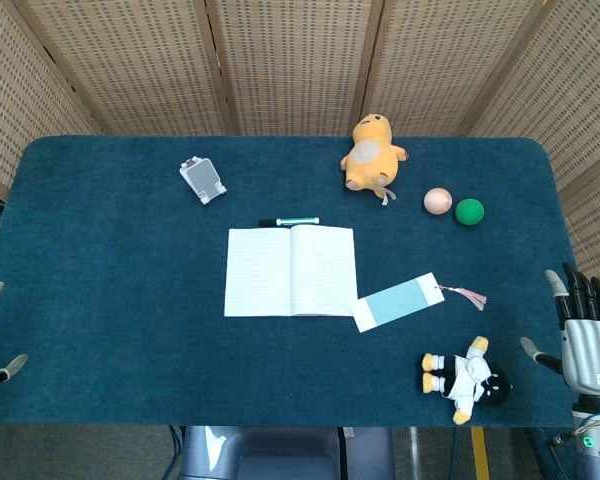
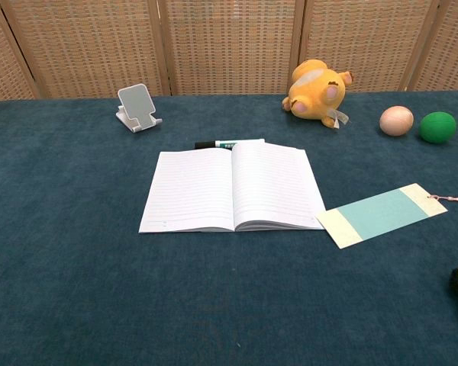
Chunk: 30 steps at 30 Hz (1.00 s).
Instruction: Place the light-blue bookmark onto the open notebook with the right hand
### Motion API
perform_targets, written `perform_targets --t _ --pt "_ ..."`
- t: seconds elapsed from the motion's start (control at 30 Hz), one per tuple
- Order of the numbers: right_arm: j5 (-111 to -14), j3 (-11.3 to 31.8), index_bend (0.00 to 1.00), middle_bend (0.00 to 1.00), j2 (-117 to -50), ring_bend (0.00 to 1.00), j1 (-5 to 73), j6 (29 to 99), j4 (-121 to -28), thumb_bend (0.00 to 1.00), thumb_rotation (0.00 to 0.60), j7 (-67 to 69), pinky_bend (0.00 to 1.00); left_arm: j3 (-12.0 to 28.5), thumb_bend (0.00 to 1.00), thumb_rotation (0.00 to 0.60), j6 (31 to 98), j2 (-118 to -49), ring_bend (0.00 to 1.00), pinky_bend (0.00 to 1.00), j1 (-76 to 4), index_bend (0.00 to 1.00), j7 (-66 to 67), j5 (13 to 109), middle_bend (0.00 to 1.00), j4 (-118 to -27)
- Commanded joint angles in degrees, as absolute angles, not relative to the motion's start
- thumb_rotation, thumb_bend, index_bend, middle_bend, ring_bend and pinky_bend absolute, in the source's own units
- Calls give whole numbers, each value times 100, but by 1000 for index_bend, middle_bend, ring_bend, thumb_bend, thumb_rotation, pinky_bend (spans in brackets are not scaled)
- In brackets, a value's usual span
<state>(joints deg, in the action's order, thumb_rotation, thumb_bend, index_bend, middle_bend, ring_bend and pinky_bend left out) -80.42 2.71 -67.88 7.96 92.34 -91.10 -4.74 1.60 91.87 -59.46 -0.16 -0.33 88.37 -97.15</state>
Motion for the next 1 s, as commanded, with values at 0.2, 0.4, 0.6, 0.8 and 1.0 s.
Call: perform_targets --t 0.2,0.4,0.6,0.8,1.0 --pt "-8071 326 0 0 -6756 0 799 9001 -9125 0 600 -535 0 151 0 600 9159 -5957 0 0 -19 0 -30 8846 0 -9707" --pt "-8438 308 0 0 -6685 0 1009 8719 -9098 0 600 -386 0 164 0 600 9140 -5959 0 0 -31 0 -35 8838 0 -9698" --pt "-8956 297 0 0 -6450 0 1891 7445 -9003 0 600 -62 0 204 0 600 9050 -5968 0 0 -79 0 34 8759 0 -9740" --pt "-9270 293 0 0 -6437 0 2906 5970 -8638 0 600 240 0 252 0 600 8890 -6009 0 0 -158 0 252 8614 0 -9819" --pt "-9269 229 5 0 -6685 0 3516 4996 -8153 0 600 106 0 308 0 600 8683 -6060 0 0 -261 0 491 8422 0 -9891"
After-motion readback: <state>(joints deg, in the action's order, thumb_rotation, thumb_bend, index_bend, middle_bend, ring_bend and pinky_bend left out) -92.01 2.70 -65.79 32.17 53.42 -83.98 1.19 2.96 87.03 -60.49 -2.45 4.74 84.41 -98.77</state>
